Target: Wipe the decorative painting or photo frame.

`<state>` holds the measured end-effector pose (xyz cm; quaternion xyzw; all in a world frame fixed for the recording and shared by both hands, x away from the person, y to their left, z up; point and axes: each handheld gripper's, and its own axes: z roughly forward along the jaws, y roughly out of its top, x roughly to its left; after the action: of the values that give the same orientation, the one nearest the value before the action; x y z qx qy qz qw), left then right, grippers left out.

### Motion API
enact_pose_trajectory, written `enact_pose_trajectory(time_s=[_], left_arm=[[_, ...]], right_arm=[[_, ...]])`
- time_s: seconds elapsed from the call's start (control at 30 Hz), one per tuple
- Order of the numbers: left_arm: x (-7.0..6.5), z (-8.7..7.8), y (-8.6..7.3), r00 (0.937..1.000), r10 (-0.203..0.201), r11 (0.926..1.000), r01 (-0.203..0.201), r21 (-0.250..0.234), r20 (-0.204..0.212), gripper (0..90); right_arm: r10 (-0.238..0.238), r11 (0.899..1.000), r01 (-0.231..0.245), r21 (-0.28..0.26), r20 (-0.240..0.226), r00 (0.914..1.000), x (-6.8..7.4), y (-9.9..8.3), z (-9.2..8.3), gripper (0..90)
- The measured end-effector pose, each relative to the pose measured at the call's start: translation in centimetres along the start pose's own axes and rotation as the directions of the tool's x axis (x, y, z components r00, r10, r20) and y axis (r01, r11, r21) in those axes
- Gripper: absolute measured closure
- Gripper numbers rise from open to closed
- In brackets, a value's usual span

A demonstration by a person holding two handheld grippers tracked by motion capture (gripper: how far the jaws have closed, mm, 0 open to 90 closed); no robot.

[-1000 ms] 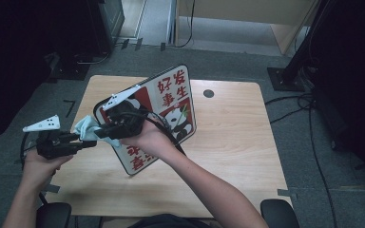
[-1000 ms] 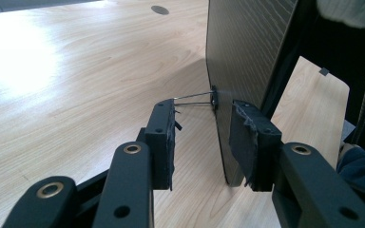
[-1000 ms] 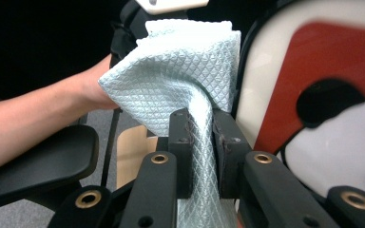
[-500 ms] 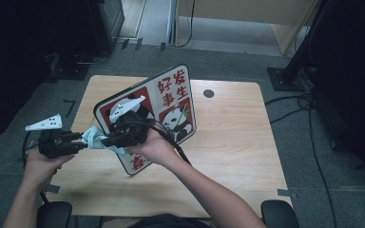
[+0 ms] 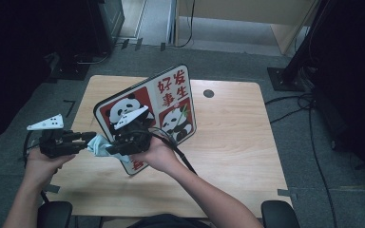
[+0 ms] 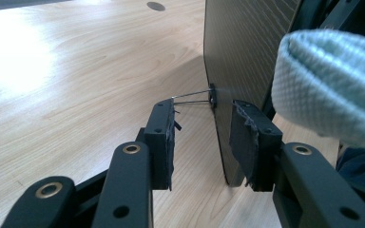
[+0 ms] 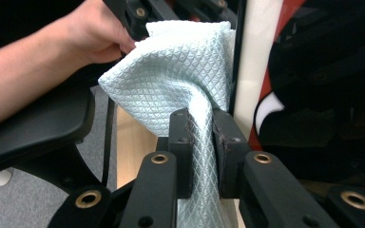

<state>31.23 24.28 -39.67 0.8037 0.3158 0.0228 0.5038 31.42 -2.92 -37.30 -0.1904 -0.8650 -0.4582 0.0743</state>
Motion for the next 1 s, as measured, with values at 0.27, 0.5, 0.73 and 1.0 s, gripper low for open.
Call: enact_pose_trajectory(time_s=[0.27, 0.5, 0.73, 1.0], left_arm=[[0.0, 0.0, 0.0, 1.0000, -0.002, 1.0000, 0.002, -0.001, 0.000, 60.9], [0.0, 0.1, 0.0, 1.0000, 0.003, 1.0000, -0.003, 0.003, 0.004, 60.8], [-0.1, 0.1, 0.1, 1.0000, 0.004, 1.0000, -0.004, 0.000, 0.005, 59.3], [-0.2, 0.1, 0.2, 0.9999, 0.007, 1.0000, -0.007, 0.000, 0.007, 58.3]], right_arm=[[-0.061, 0.998, 0.061, 0.008, -0.020, 0.9980, -0.5, -1.4, 0.6, 80.6], [-0.072, 0.997, 0.073, 0.013, -0.043, 0.9965, -1.0, -2.5, 0.9, 80.6], [-0.058, 0.998, 0.060, 0.033, -0.045, 0.9973, -1.2, -3.8, 1.6, 80.6], [-0.054, 0.997, 0.056, 0.045, -0.054, 0.9971, -1.5, -5.6, 2.3, 80.6]])
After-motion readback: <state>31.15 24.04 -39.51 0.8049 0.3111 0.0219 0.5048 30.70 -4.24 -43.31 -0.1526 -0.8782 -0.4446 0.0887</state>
